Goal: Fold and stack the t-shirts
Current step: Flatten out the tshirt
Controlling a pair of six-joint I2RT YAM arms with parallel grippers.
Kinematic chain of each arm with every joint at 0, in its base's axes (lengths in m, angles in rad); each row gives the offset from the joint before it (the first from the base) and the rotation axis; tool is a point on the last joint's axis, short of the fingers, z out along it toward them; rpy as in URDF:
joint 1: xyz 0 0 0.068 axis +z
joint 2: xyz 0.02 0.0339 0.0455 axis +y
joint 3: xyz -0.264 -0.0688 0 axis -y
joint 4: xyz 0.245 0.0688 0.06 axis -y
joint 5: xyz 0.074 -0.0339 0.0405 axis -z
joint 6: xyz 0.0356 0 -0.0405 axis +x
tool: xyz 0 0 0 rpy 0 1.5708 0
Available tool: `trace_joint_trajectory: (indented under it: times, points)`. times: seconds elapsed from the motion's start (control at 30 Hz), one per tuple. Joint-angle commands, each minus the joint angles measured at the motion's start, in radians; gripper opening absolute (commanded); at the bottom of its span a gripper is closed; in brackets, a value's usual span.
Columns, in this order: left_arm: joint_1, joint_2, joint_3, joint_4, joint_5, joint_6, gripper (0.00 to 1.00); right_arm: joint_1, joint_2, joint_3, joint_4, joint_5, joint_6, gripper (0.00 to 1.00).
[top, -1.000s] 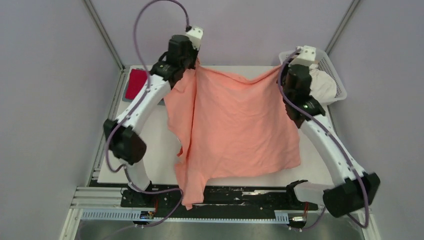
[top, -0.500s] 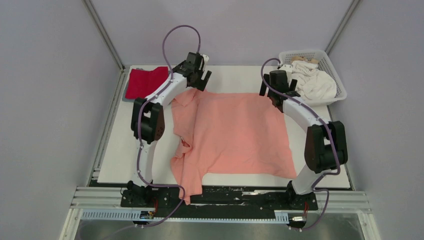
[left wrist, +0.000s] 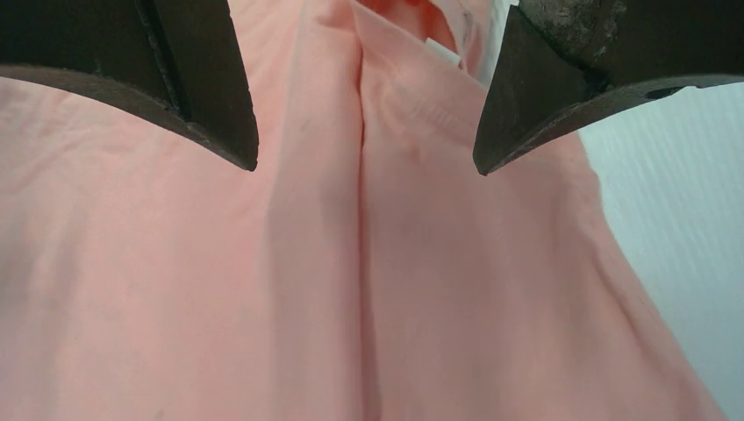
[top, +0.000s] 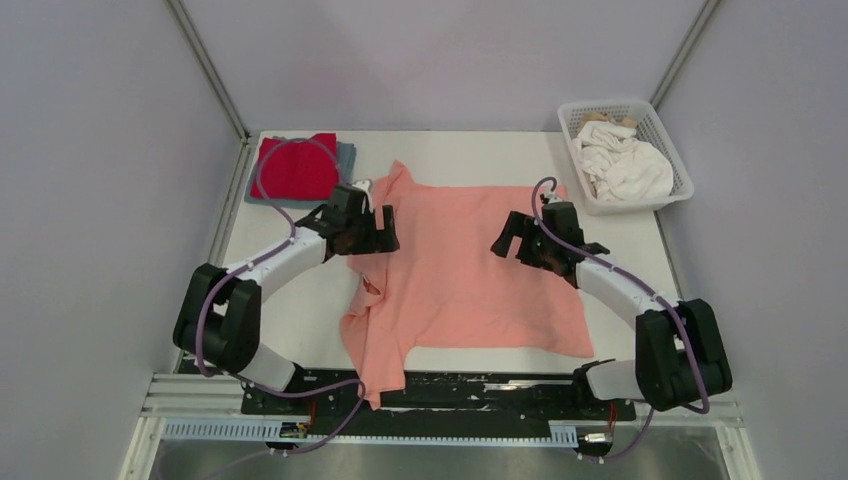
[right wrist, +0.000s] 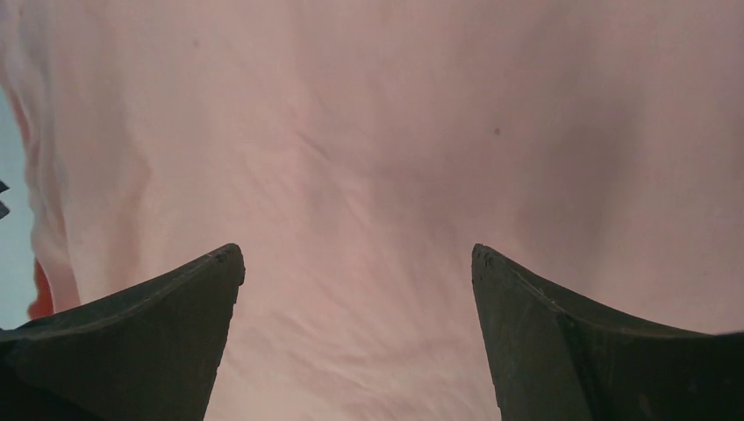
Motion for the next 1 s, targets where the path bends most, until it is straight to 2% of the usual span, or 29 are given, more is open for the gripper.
trace_joint_trajectory:
  times: [0.0, 0.27, 0.5, 0.63, 0.87, 0.97]
  points:
    - [0.0, -0.054, -0.138, 0.209, 0.074, -0.155, 1.0, 0.013, 0.024, -0.062, 0.055, -0.069, 0.072, 1.0]
    - [0.07, 0.134, -0.092, 0.225, 0.137, -0.176, 1.0, -0.058, 0.154, -0.063, 0.053, -0.015, 0.095, 1.0]
    - [0.164, 0.339, 0.082, 0.138, 0.151, -0.152, 1.0, -0.136, 0.271, 0.023, 0.05, 0.019, 0.074, 1.0]
    - [0.199, 0.459, 0.256, 0.074, 0.16, -0.12, 1.0, -0.18, 0.35, 0.075, 0.046, 0.028, 0.071, 1.0]
    - [0.222, 0.772, 0.787, -0.175, 0.214, -0.044, 1.0, -0.19, 0.439, 0.17, 0.044, 0.02, 0.06, 1.0]
    - [0.231, 0.86, 0.929, -0.227, 0.245, -0.043, 1.0, -0.19, 0.458, 0.201, 0.044, 0.05, 0.049, 1.0]
